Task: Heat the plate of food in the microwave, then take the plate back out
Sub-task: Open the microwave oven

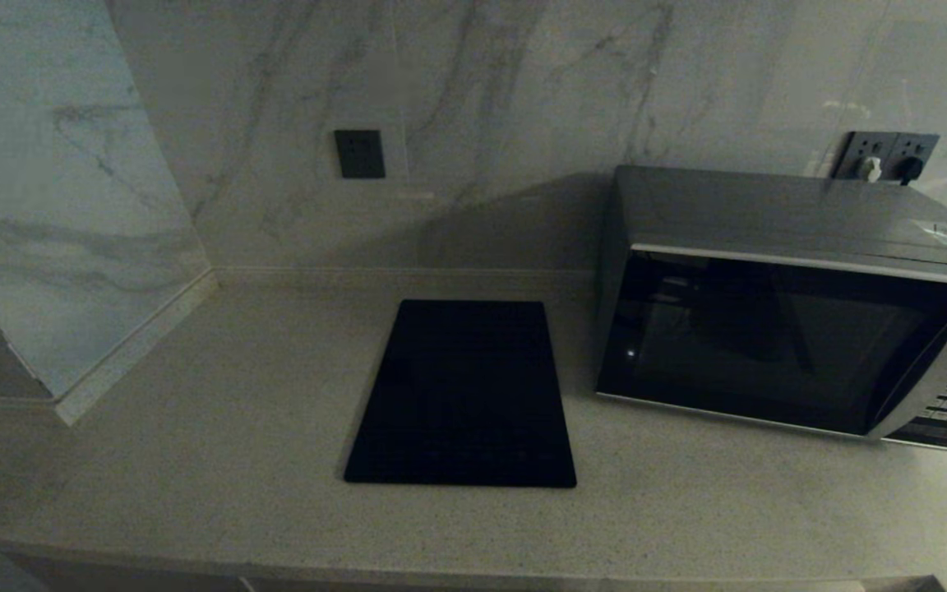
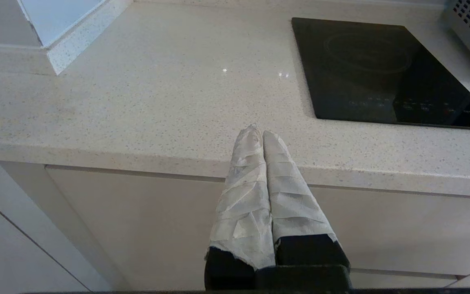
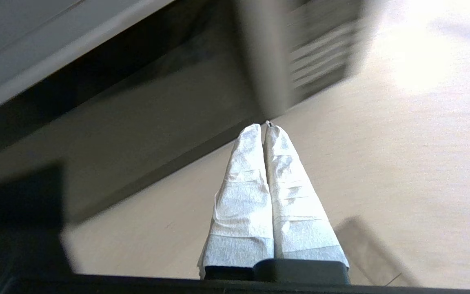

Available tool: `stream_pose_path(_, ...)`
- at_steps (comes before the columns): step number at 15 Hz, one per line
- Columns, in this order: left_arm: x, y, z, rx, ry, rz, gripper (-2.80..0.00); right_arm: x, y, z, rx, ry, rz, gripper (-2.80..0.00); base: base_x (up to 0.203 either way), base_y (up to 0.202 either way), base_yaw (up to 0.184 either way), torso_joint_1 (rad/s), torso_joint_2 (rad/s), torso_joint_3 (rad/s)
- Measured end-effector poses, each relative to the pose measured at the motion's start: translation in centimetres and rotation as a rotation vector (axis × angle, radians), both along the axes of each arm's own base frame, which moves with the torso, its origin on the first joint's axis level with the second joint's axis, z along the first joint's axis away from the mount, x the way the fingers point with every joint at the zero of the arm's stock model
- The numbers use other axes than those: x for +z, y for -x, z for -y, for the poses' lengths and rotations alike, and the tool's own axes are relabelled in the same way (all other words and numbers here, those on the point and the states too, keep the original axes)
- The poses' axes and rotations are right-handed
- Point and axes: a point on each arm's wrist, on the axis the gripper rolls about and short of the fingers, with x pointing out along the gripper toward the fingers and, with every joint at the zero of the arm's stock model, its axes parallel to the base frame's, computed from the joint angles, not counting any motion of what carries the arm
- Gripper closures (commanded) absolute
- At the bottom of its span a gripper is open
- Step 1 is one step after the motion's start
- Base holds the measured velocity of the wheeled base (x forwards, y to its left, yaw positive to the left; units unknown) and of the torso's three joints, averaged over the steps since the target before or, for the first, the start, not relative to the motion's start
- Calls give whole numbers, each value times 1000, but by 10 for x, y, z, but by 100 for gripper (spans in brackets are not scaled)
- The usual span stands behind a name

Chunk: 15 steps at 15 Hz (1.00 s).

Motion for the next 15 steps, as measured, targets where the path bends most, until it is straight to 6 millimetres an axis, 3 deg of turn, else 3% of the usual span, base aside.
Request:
stream_pose_path(4,0,0,0,0,0,0,0,-9,43,55,-74,-97,43,0,0,0,0,0,0,0)
stream_pose_path(7,0,0,0,0,0,0,0,-31,62,73,38,-290,69,0,0,0,0,0,0,0)
stream_pose_path(12,0,0,0,0,0,0,0,-68,52,107,196,-618,98,0,0,0,0,0,0,0)
stream_pose_path(15,0,0,0,0,0,0,0,-82,41,130,187,-669,110,0,0,0,0,0,0,0)
